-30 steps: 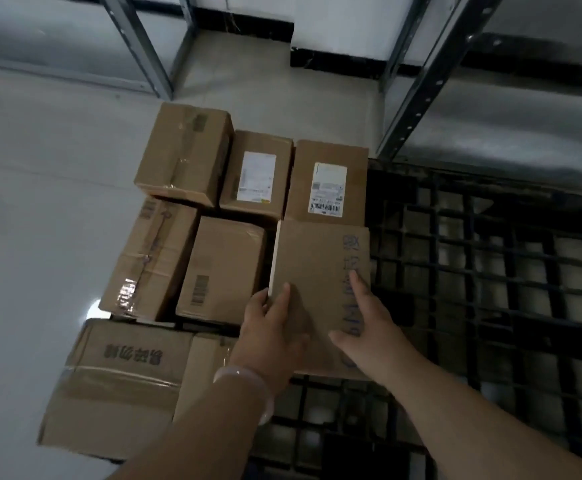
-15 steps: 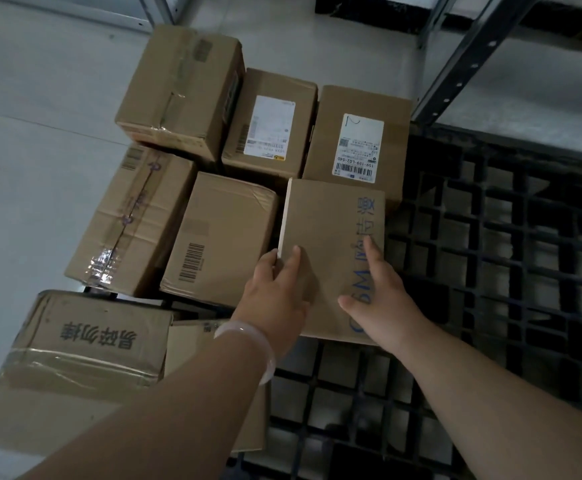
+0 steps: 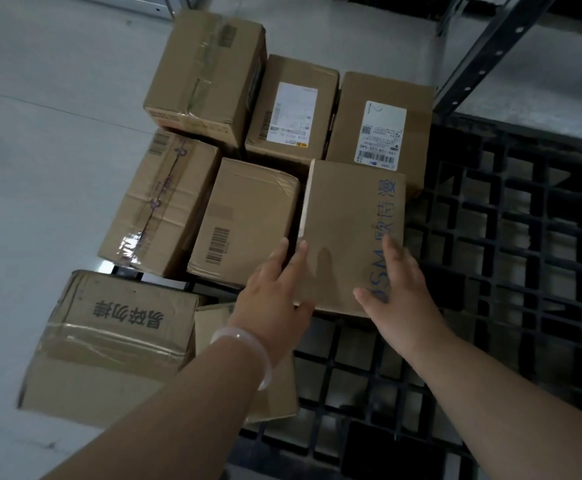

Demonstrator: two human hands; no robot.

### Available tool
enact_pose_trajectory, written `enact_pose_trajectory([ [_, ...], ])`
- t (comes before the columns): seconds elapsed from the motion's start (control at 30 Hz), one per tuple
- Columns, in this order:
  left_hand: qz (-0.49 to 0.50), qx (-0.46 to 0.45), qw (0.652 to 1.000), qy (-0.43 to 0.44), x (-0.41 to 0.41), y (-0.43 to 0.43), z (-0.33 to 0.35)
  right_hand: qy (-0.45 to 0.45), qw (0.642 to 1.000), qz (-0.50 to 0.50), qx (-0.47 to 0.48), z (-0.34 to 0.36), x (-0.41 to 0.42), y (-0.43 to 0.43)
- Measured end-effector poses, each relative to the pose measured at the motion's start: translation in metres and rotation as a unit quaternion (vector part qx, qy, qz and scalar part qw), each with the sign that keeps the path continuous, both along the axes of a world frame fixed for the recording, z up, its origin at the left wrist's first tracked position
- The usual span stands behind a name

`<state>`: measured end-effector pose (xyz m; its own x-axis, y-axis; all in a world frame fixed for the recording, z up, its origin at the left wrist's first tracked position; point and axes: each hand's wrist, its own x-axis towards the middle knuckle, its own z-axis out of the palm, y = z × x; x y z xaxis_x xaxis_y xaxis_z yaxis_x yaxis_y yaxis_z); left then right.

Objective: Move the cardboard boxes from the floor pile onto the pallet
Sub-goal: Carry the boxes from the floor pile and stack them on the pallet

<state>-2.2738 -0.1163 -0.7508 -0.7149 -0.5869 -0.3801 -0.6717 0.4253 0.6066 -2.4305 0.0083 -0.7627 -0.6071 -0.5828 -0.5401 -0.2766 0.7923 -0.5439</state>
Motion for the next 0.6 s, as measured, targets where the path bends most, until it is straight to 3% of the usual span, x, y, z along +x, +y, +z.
enact_pose_trajectory([
  [0.07, 0.012, -0.037, 0.999, 0.035, 0.03, 0.004, 0.006, 0.085, 0.996, 0.023, 0.012, 0.008, 0.023, 0.009],
  [0.13, 0.025, -0.044, 0.999, 0.011, 0.066, 0.004, 0.009, 0.14, 0.988, 0.07, -0.005, 0.015, 0.049, 0.017],
  [0.23, 0.06, -0.075, 0.995, -0.038, 0.12, 0.001, 0.008, 0.148, 0.965, 0.211, -0.036, 0.018, 0.092, 0.022],
  [0.37, 0.118, -0.094, 0.981, -0.122, 0.177, -0.001, -0.003, 0.097, 0.907, 0.409, -0.029, 0.005, 0.144, 0.015],
  [0.5, 0.092, -0.086, 0.956, -0.264, 0.221, -0.006, -0.029, 0.119, 0.893, 0.434, 0.024, -0.008, 0.166, 0.004],
  [0.6, 0.035, -0.07, 0.954, -0.289, 0.232, -0.013, -0.044, 0.165, 0.893, 0.418, 0.03, -0.018, 0.174, 0.006],
])
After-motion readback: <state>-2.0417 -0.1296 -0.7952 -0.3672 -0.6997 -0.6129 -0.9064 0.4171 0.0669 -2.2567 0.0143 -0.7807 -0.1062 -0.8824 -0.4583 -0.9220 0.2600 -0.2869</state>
